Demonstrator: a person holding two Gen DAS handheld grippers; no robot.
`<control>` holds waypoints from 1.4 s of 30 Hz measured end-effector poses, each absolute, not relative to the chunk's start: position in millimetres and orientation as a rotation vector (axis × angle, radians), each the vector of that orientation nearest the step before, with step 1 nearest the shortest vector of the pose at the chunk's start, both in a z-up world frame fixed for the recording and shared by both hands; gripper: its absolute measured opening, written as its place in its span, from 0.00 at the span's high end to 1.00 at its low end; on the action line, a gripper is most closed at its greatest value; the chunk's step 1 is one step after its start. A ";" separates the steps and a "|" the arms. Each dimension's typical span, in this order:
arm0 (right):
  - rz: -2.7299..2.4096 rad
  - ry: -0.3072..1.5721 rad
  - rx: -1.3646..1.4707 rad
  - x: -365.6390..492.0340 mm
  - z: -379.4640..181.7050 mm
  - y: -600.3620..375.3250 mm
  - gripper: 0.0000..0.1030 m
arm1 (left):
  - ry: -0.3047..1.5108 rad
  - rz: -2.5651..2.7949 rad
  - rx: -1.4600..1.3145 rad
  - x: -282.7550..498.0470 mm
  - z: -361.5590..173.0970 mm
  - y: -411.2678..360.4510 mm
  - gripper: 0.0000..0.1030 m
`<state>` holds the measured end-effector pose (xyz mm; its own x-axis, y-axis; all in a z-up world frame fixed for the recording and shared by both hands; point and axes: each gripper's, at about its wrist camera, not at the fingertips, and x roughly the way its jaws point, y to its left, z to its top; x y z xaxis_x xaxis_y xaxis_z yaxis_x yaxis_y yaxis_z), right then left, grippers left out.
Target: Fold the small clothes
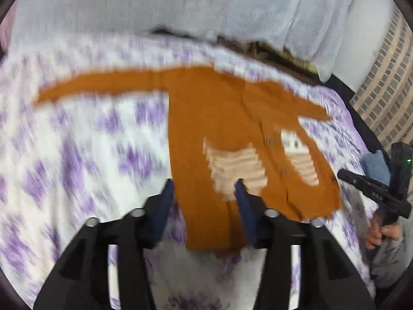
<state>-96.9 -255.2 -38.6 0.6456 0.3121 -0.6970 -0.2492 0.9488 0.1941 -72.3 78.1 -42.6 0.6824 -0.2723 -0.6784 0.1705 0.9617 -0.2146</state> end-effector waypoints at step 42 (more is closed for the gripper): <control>-0.217 0.522 0.755 90.9 -60.0 -543.7 0.94 | 0.888 -0.208 -0.175 213.3 -90.1 -180.7 0.10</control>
